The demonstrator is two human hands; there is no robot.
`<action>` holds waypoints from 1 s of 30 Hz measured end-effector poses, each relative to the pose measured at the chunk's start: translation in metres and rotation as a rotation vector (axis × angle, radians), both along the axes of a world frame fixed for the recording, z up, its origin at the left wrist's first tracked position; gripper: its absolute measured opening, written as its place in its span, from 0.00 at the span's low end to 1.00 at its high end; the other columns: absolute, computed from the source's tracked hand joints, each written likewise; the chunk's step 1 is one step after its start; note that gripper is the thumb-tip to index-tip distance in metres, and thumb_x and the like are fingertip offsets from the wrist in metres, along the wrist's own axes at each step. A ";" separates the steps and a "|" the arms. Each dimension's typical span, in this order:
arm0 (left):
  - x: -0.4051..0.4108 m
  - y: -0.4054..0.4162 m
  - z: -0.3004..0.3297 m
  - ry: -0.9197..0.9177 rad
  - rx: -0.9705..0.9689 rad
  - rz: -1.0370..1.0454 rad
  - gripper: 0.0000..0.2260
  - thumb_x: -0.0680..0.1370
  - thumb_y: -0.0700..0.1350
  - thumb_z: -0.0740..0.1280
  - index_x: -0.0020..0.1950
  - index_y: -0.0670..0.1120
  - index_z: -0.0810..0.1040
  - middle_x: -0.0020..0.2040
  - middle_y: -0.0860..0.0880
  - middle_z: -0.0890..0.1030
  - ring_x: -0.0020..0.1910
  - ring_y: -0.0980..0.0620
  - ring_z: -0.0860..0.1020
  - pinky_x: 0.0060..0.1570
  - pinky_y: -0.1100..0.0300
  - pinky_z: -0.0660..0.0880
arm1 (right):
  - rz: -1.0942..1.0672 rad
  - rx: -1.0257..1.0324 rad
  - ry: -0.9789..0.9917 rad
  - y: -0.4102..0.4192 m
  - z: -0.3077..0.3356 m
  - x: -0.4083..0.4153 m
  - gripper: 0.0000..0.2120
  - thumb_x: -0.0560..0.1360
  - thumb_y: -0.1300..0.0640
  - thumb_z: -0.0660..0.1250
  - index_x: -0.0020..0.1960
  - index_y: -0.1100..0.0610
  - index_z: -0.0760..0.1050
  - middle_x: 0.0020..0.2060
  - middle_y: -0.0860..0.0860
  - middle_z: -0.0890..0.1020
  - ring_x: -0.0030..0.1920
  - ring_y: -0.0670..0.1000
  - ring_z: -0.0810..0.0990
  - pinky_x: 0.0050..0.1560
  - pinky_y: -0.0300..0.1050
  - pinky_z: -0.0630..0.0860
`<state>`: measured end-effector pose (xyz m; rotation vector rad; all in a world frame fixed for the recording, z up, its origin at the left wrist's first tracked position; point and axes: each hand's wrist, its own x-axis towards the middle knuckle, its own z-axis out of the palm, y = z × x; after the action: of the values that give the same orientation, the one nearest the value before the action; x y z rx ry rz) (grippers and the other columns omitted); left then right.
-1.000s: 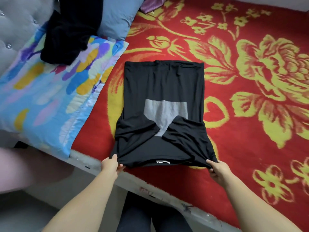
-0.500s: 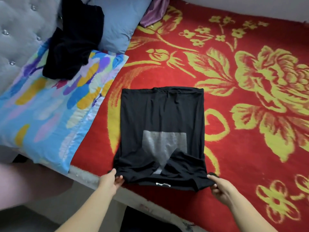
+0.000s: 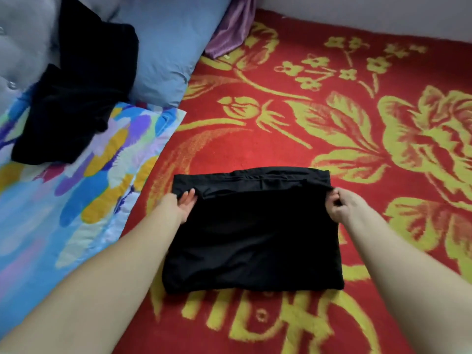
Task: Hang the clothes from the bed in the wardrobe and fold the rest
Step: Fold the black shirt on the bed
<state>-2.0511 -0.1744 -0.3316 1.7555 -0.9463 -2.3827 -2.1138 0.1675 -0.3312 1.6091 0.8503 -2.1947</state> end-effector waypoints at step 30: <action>0.174 -0.013 -0.124 0.113 -1.976 -1.884 0.45 0.45 0.25 0.74 0.63 0.40 0.78 0.62 0.39 0.78 0.59 0.39 0.79 0.51 0.44 0.78 | 2.254 1.960 0.697 0.060 -0.101 0.164 0.47 0.38 0.76 0.76 0.59 0.61 0.80 0.54 0.60 0.82 0.56 0.63 0.81 0.62 0.63 0.66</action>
<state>-1.8770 -0.1872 -0.4553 -0.4513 -3.3139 0.0863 -1.9503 0.2271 -0.4326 -0.7984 2.7149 0.4024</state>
